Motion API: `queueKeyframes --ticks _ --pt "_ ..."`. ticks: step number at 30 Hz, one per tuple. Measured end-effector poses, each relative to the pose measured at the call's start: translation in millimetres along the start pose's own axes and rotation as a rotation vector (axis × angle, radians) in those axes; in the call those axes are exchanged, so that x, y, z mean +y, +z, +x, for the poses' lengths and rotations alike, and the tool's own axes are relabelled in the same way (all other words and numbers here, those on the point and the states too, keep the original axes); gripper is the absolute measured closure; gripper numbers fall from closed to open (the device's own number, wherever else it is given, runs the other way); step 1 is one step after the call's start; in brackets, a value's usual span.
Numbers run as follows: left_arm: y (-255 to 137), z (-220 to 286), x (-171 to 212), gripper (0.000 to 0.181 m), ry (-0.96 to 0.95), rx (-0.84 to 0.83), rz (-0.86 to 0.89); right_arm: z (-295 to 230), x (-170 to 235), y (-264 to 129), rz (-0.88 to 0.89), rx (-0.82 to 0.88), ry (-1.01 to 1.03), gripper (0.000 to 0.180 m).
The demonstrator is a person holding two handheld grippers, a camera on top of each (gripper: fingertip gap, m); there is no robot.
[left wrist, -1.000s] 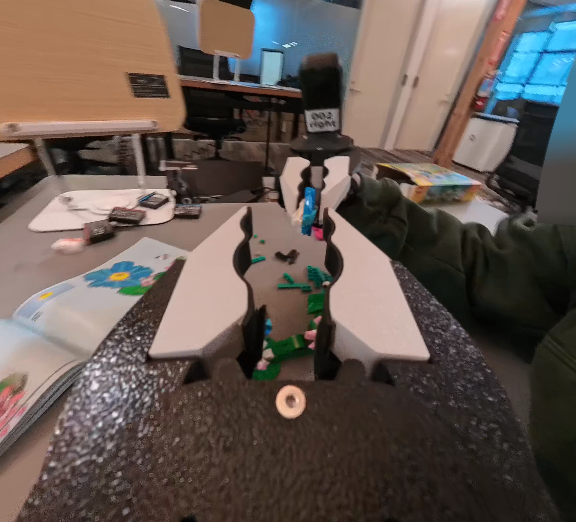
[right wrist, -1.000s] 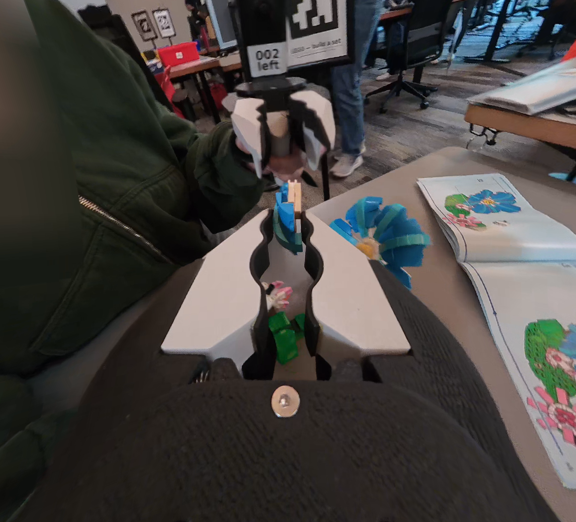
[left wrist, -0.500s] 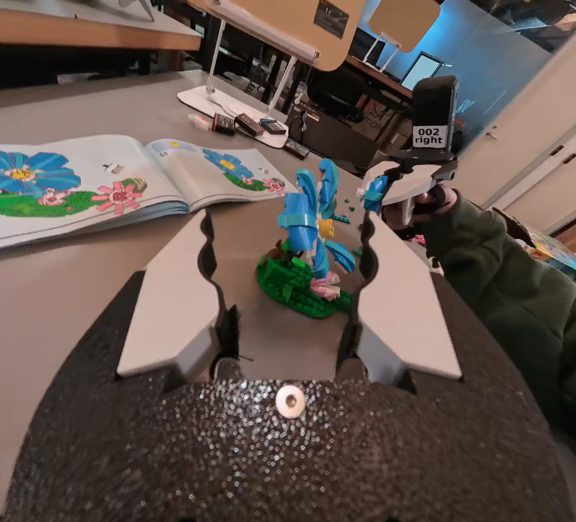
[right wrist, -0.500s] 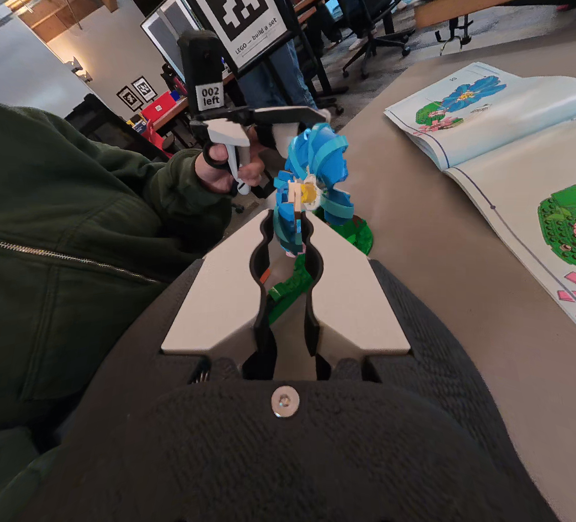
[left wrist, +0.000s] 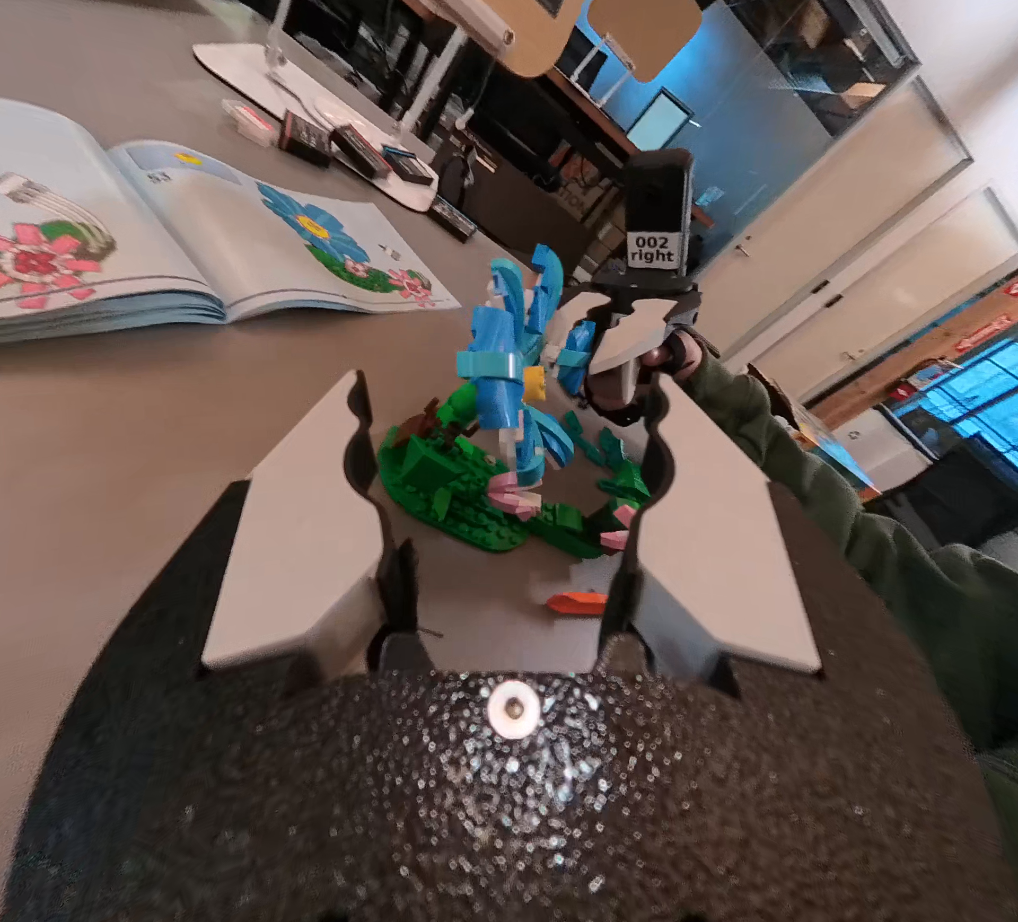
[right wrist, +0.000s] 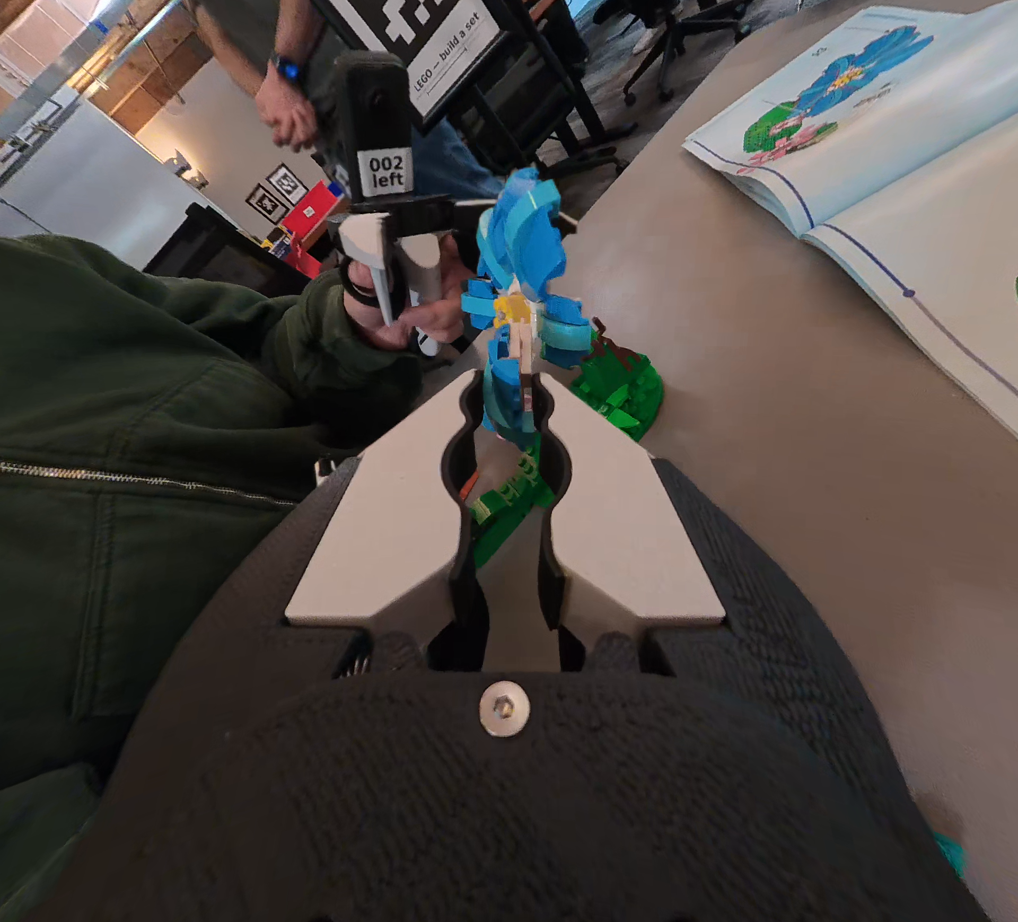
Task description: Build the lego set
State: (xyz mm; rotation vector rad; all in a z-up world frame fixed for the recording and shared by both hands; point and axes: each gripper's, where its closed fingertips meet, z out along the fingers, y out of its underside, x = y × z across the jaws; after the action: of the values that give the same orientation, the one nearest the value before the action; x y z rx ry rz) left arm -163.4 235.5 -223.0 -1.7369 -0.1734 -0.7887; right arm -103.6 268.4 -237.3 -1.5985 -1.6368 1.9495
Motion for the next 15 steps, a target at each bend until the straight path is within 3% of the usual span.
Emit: queueKeyframes --ticks 1,5,15 --pt "2.8 -0.1 2.0 0.085 -0.009 0.009 -0.012 1.0 1.3 0.9 -0.003 -0.004 0.013 0.164" --pt "11.6 0.8 7.7 0.102 -0.034 0.051 -0.046 2.7 2.4 4.0 0.003 -0.03 0.054 0.164" --pt "30.8 2.5 18.3 0.127 -0.081 0.15 -0.126 4.0 8.9 8.1 -0.009 -0.107 0.17 0.164"
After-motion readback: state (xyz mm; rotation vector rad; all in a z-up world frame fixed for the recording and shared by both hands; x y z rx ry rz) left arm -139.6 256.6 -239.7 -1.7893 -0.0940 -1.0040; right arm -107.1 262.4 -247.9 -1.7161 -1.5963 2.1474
